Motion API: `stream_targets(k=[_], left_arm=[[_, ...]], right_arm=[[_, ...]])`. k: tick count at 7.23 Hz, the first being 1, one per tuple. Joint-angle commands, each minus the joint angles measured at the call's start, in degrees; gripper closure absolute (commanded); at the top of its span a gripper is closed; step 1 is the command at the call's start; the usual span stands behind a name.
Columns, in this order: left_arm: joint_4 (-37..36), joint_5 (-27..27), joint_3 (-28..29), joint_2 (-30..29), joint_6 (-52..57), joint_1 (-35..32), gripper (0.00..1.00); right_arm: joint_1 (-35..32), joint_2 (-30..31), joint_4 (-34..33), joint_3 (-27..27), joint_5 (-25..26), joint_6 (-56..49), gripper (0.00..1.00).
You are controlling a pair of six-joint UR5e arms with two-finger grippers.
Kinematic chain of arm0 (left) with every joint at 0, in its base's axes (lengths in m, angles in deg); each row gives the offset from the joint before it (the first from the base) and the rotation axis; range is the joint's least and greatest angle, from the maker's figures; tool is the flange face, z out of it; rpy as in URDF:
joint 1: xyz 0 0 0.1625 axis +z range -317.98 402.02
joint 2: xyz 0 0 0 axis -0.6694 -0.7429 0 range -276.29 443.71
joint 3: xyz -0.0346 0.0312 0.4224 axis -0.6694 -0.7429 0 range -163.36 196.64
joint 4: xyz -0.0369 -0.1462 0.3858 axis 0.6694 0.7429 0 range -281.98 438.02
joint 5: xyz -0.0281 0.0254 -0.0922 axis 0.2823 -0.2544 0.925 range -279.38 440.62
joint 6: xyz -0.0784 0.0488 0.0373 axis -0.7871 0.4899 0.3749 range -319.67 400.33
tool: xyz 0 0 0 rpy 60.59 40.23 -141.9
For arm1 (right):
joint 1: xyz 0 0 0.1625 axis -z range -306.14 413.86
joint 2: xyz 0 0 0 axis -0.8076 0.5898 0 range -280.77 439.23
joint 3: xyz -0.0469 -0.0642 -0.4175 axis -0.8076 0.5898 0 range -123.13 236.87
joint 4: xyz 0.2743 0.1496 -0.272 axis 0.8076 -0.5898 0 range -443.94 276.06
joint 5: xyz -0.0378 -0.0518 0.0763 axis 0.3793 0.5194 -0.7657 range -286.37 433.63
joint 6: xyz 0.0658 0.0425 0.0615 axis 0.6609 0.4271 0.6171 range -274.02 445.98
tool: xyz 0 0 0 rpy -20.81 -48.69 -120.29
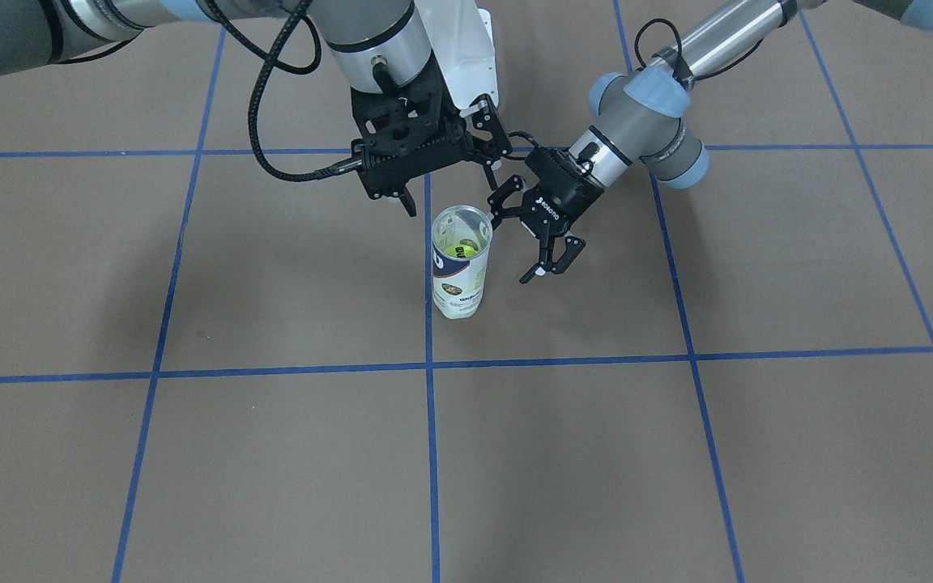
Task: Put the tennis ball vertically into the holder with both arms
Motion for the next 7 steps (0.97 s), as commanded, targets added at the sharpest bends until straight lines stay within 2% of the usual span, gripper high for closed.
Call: stream_targets(k=[1, 2, 3, 4, 5, 6, 7], left_arm=[[-6.1, 2.6, -8.8, 4.4, 0.0, -2.7, 0.01], [-12.7, 2.5, -11.8, 4.5, -0.2, -6.4, 0.01], [-19.5, 2.7, -14.5, 4.5, -0.2, -10.9, 0.01], [-30.6, 2.8, -16.8, 4.1, -0.3, -15.2, 0.01], [-40.9, 7.3, -17.4, 3.7, -1.6, -21.1, 0.01], [-52.3, 19.2, -16.9, 3.2, -1.7, -27.9, 0.01], [-62.2, 29.9, -16.6, 1.9, -1.3, -35.2, 0.01]], right_arm=[[-7.4, 3.3, -0.3, -2.0, -8.0, -0.8, 0.01], [-12.5, 6.1, -0.3, -2.9, -13.1, -1.3, 0.01], [-16.8, 9.6, -0.3, -3.5, -15.0, -4.4, 0.01], [-21.2, 14.0, -0.3, -3.1, -18.0, -11.3, 0.01], [-25.3, 18.0, -0.3, -2.1, -19.5, -17.6, 0.01], [-28.2, 21.0, -1.2, -0.2, -20.5, -24.3, 0.01], [-30.7, 21.6, -5.9, 1.7, -20.5, -32.2, 0.01]])
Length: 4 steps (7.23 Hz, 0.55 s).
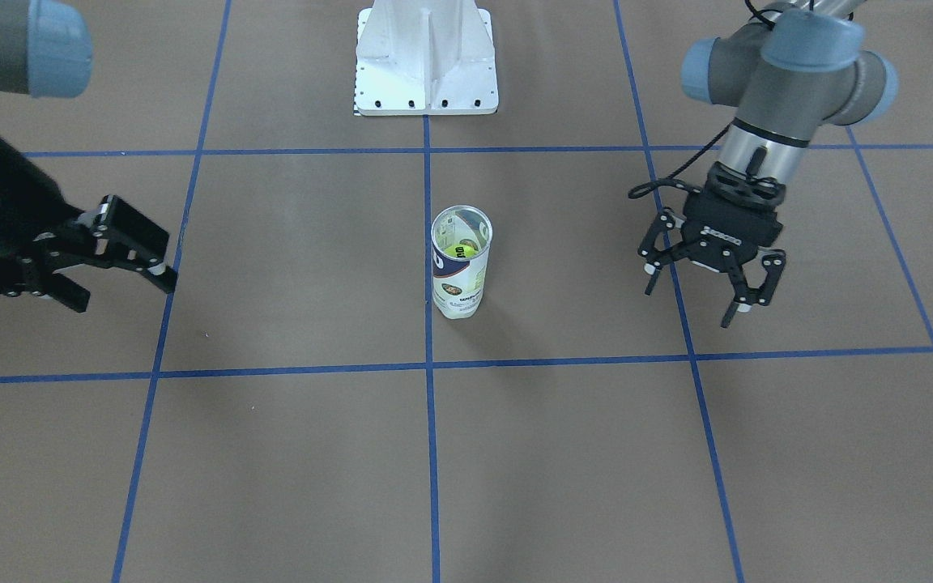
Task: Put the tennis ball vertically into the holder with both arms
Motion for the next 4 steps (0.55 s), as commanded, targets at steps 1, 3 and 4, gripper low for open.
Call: stream_targets(k=[1, 3, 4], left_arm=[[-17.9, 14.1, 0.7, -1.2, 0.3, -12.3, 0.01], [-24.8, 17.4, 3.3, -1.4, 0.7, -17.7, 0.01], [-25.7, 20.0, 5.0, -1.1, 8.9, -19.8, 0.01]], right_arm=[[-5.8, 2.1, -9.2, 4.0, 0.2, -17.8, 0.01], [-9.8, 4.1, -11.0, 9.8, 2.6, -32.2, 0.01], [-11.4, 4.8, -10.9, 13.3, 3.9, -38.6, 0.01]])
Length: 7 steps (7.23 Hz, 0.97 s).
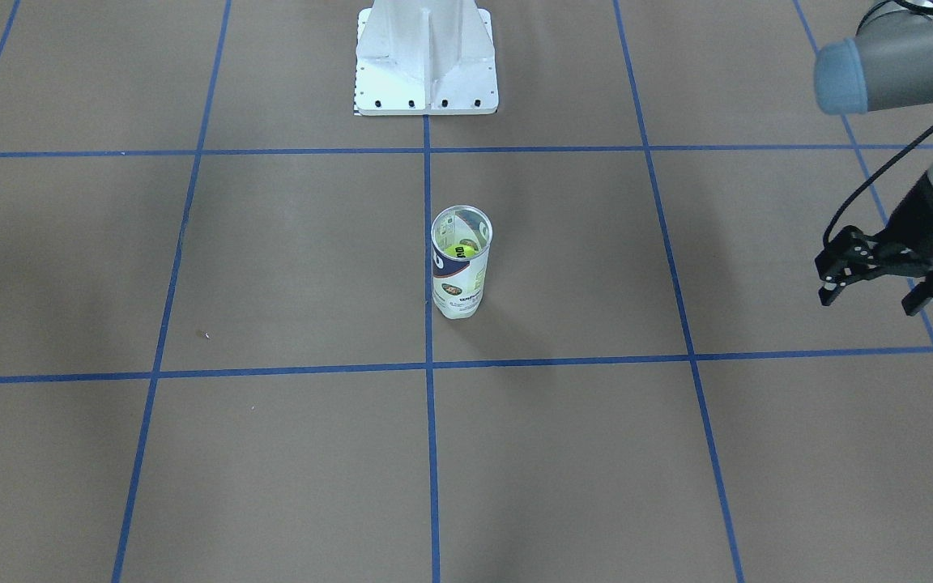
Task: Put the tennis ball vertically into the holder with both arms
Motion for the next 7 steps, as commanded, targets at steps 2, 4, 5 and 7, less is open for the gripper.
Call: stream_targets(k=[2, 4, 5, 7], left_arm=[[-2.2, 4.0, 8.7, 1.2, 24.0, -9.7, 0.01], [-0.4, 2.4, 11.9, 3.7, 20.3, -9.5, 0.01], [-0.3, 2.2, 12.7, 5.2, 18.0, -9.8, 0.01], [0.5, 2.1, 13.4, 9.2, 16.8, -10.6, 0.01]], right_arm=[[-4.3, 2.9, 0.2, 6.2, -0.1, -9.9, 0.01], [-4.5, 8.5, 1.9, 4.8, -0.1, -9.8, 0.01], [-4.5, 10.0, 2.1, 4.9, 1.7, -10.0, 0.01], [-4.5, 10.3, 2.1, 4.1, 9.5, -8.9, 0.01]])
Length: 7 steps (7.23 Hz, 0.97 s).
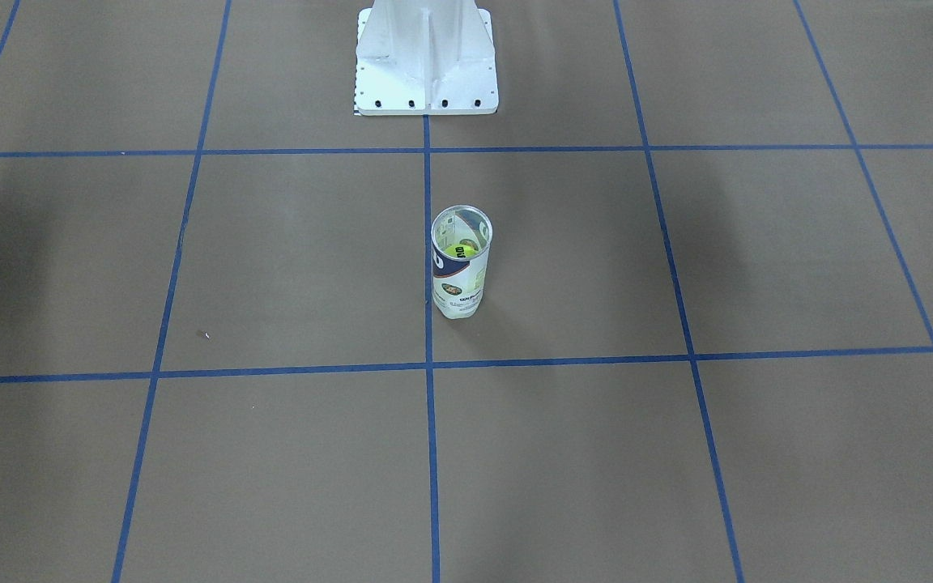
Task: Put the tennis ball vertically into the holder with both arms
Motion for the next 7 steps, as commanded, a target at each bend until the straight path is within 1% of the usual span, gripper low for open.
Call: stream_targets(k=[1, 2, 3, 4, 5, 6, 7], left_arm=[[0.7, 0.4, 0.4, 2.5, -1.3, -0.3, 0.01], [1.4, 2.4, 0.3, 4.1, -0.9, -0.5, 0.01], [1.5, 2.6, 0.5, 4.8, -1.4, -0.6, 0.01], [1.0, 2.8, 0.4, 4.9, -0.9, -4.0, 0.01], [0.6, 2.9, -1.0, 4.9, 0.9, -6.6, 0.01], [-1.8, 3.3, -2.7, 4.8, 4.1, -7.4, 0.01], [-7.8, 3.3, -5.9, 4.9, 5.2, -8.4, 0.01]], right_arm=[[-0.1, 2.2, 0.2, -1.4, 3.4, 0.6, 0.01], [-0.2, 5.5, 2.4, -3.7, 3.4, 0.8, 0.01], [-0.9, 8.1, 4.0, -3.8, 3.4, 0.9, 0.01], [-1.5, 9.2, 4.1, -3.9, 3.1, 0.9, 0.01], [-1.5, 9.4, 4.1, -3.5, 2.8, 1.1, 0.01], [-2.7, 9.8, 4.1, -3.6, -0.1, 1.5, 0.01], [-3.9, 10.2, 4.1, -3.8, -1.9, 1.6, 0.01]])
